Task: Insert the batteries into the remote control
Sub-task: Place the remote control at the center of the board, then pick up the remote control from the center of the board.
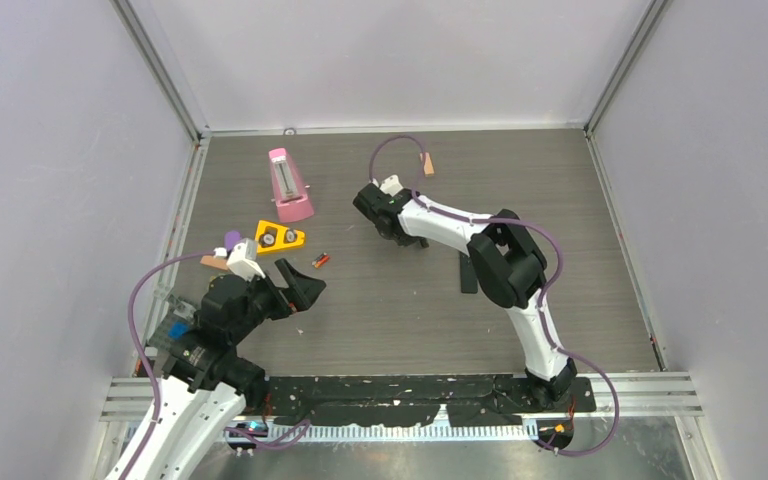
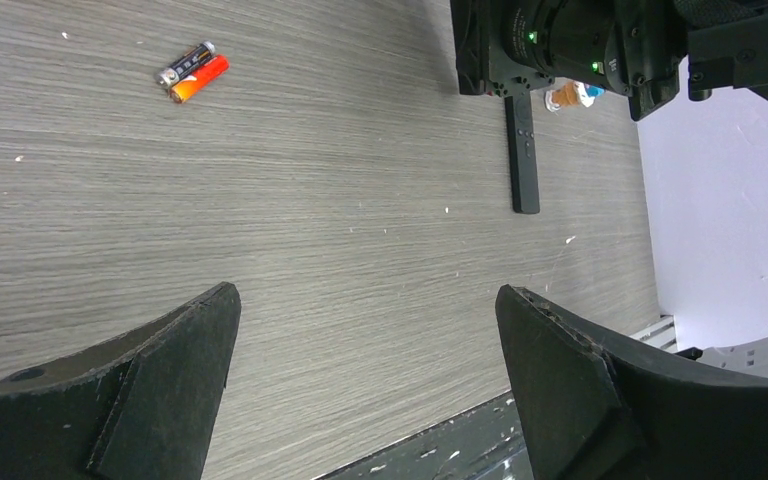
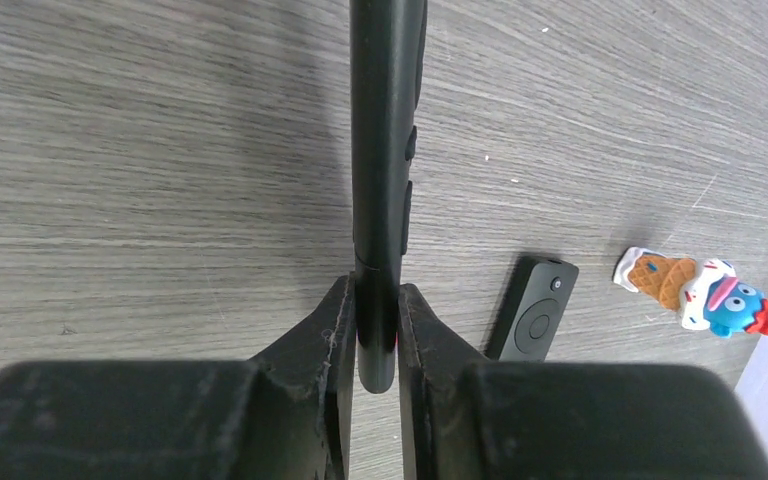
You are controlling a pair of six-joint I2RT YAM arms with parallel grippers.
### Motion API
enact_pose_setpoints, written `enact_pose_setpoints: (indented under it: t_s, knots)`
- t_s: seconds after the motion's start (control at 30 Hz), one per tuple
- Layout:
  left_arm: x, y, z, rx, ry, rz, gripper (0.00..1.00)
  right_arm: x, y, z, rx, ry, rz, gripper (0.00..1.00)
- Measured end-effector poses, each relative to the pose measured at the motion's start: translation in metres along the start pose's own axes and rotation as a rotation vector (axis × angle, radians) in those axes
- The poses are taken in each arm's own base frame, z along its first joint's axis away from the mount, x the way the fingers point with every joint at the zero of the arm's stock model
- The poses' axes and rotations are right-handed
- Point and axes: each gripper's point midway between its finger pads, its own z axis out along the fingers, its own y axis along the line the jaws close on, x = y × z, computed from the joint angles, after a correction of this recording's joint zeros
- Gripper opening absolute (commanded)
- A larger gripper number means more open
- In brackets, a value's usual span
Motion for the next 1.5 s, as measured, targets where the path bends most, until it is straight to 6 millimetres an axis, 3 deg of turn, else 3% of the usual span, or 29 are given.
enact_pose_setpoints:
  t_s: [0.2,0.37,0.47,0.63,0.77,0.87,0.93,1.03,1.1,1.23,1.33,1.5]
  knots:
    - [0.000,0.001,0.000,-0.006,-0.003,0.000,1.00,0.005,0.007,0.005,-0.030,0.023,-0.027,0.30]
    - [0.001,0.002,0.000,-0.010,0.002,0.001,1.00,0.006,0.015,0.005,-0.069,0.037,-0.029,0.51]
    - [0.002,0.003,0.000,-0.015,0.008,0.002,1.00,0.008,0.022,0.004,-0.112,0.044,-0.022,0.56]
    - [0.002,0.004,-0.001,-0.015,0.009,0.003,1.00,0.014,0.028,-0.010,-0.230,0.042,0.027,0.63]
    - [0.003,0.003,-0.002,-0.011,0.006,0.004,1.00,0.018,0.007,-0.039,-0.308,0.003,0.120,0.67]
    - [0.003,0.002,-0.003,-0.003,0.010,0.005,1.00,0.024,-0.027,-0.053,-0.314,-0.040,0.226,0.71]
    - [0.004,0.001,-0.003,0.003,0.014,0.005,1.00,0.035,-0.048,-0.053,-0.297,-0.043,0.283,0.72]
    - [0.005,-0.001,-0.004,0.014,0.020,0.006,1.00,0.064,-0.069,-0.037,-0.260,-0.006,0.349,0.72]
    - [0.006,-0.002,-0.005,0.022,0.019,0.007,1.00,0.094,-0.073,-0.021,-0.234,0.055,0.359,0.72]
    - [0.005,-0.004,-0.007,0.033,0.018,0.007,1.00,0.139,-0.069,-0.007,-0.230,0.156,0.343,0.72]
    - [0.006,-0.005,-0.007,0.043,0.017,0.005,1.00,0.138,-0.067,-0.006,-0.260,0.137,0.372,0.71]
    - [0.017,0.002,-0.002,0.037,0.046,-0.004,1.00,0.136,-0.060,-0.003,-0.307,0.128,0.413,0.49]
